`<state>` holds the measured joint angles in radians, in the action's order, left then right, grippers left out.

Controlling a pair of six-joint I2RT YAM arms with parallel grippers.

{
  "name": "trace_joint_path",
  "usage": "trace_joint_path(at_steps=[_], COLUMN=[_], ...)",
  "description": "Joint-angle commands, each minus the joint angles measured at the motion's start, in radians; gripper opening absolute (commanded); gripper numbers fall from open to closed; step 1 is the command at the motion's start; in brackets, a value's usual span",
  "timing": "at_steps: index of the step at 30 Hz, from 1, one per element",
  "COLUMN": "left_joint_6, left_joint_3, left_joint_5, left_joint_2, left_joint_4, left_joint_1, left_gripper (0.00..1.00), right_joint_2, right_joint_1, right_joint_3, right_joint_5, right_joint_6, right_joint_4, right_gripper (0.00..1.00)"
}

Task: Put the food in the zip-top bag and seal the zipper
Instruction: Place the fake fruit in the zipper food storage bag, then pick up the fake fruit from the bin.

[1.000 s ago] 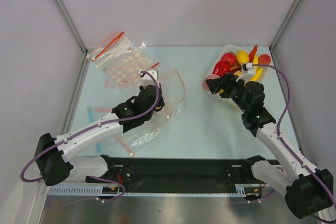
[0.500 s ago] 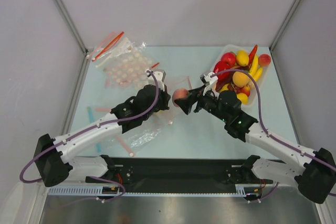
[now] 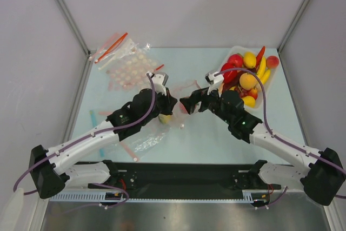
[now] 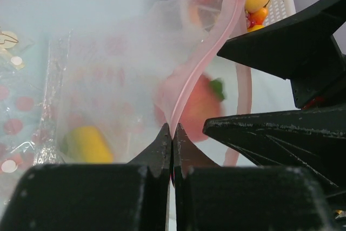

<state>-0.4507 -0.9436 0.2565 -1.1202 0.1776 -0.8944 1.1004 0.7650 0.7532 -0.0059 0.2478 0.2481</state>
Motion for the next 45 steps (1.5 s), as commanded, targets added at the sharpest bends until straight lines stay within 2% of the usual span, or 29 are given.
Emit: trace_joint_path(at_steps=[1,8,12,13,16,19,24,27,35,39,45], left_joint_6=[0.014,-0.049,-0.051,-0.051,-0.046,-0.042,-0.031,-0.022,-0.016,-0.016,-0.014], left_joint_3=[0.005,-0.007,-0.006,-0.006,-0.007,-0.007,-0.012,-0.021,-0.057,-0.050,-0.050], left_joint_5=[0.004,0.200,0.217,0.217,0.219,0.228,0.231,0.230,0.228,0.221,0.213], left_joint_2=[0.037,0.023,0.014,0.013,0.008,0.000,-0.027,-0.047,-0.099,-0.092,-0.087], left_joint_4=[-0.041,0.025,0.025,0.026,0.023,0.022,0.017,0.019,0.051,0.045,0.040], left_joint_1=[0.003,0.005,0.003,0.003,0.003,0.003,0.003,0.003,0.003,0.003,0.003], left_gripper=[0.00,0.00,0.00,0.00,0.00,0.00,0.00,0.00,0.00,0.00,0.00], right_joint_2=[-0.007,-0.071,-0.114,-0.120,-0.105,-0.082,-0.042,0.016,0.127,0.141,0.211], right_joint_1=[0.005,0.005,0.002,-0.004,-0.090,-0.254,-0.491,-0.562,-0.584,-0.584,-0.584], right_joint_3=[0.046,0.035,0.046,0.047,0.083,0.101,0.075,0.077,0.089,0.043,0.021], right_joint_5=[0.076,0.084,0.277,0.375,0.449,0.394,0.293,0.226,0.366,0.466,0.491], right_joint_6=[-0.004,-0.004,0.027,0.042,0.139,0.221,0.278,0.285,0.235,0.188,0.148], right_joint_4=[0.002,-0.012,-0.079,-0.095,-0.225,-0.314,-0.333,-0.317,-0.293,-0.204,-0.095], right_gripper=[1.00,1.00,1.00,1.00,1.00,1.00,1.00,1.00,1.00,1.00,1.00])
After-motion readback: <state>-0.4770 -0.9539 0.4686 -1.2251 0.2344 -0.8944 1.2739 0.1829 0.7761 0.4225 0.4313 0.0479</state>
